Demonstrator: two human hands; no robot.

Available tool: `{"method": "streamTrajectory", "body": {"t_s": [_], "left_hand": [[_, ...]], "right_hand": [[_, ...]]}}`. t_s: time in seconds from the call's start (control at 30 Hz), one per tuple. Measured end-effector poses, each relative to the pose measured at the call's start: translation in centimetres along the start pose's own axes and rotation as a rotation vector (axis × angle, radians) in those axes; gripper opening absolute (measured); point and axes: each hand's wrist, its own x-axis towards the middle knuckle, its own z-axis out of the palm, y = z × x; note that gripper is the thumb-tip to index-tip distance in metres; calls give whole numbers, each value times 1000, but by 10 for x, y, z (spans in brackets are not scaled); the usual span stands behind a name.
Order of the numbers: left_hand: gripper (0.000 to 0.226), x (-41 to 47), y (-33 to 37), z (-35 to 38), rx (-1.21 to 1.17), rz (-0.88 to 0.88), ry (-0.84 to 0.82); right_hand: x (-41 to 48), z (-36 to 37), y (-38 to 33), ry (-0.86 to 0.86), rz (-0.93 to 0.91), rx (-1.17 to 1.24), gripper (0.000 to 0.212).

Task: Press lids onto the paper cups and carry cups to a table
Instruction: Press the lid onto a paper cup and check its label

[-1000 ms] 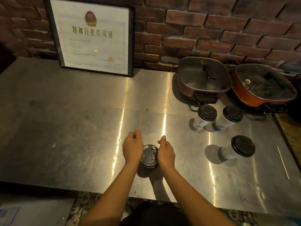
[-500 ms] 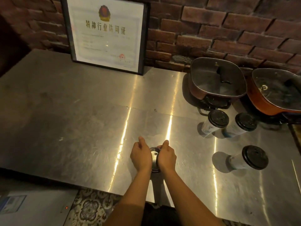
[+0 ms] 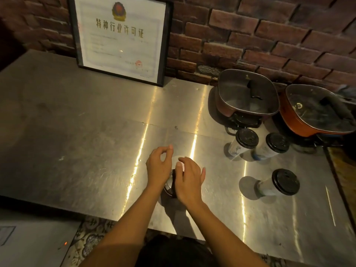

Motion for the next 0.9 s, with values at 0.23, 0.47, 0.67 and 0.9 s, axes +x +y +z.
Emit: {"method": "streamTrajectory", "body": {"t_s": [0.23, 0.47, 0.67, 0.9], "left_hand": [[43, -7, -1, -24, -106, -109, 132], [40, -26, -30, -42, -141, -189, 139], [30, -32, -42, -46, -111, -275, 30], [32, -39, -34, -37, -55, -449, -348]], "right_hand": [[-4, 14, 1, -292, -327, -591, 78], [-2, 18, 4, -296, -318, -637, 74], [17, 1, 4, -321, -180, -389, 61], [38, -63, 33, -318, 428, 422, 34]]}}
